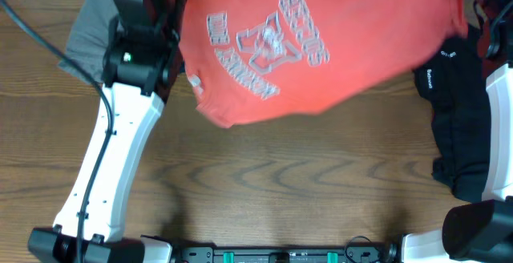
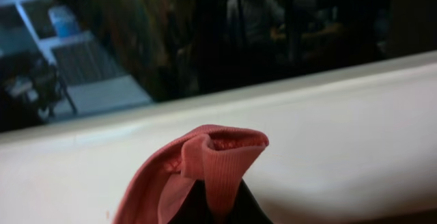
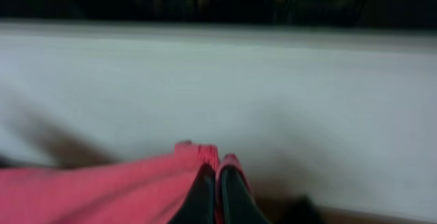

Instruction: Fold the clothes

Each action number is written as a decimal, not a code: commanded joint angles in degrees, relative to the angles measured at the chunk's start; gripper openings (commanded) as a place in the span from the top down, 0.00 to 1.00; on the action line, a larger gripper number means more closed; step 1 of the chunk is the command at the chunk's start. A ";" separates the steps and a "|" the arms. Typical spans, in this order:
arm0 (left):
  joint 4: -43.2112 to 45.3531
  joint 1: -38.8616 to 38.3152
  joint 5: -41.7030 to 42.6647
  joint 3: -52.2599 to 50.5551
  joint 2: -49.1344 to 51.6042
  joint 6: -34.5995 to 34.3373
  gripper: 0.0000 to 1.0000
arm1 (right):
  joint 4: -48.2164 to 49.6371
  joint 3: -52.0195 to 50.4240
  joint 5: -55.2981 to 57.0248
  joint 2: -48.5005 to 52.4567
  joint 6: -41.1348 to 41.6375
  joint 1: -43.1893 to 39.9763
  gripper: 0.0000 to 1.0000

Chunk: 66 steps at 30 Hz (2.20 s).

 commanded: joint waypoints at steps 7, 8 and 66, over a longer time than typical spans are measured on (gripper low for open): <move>-3.82 0.35 2.62 13.29 0.04 6.86 0.94 | 5.40 1.62 5.40 -0.74 4.44 0.81 0.99; -5.11 0.35 2.62 13.27 0.07 6.86 0.94 | 5.11 1.62 5.31 -0.48 4.42 0.85 0.99; -42.82 0.09 2.58 33.24 -12.98 1.92 0.94 | -25.24 2.01 9.11 -26.01 -0.13 0.83 0.99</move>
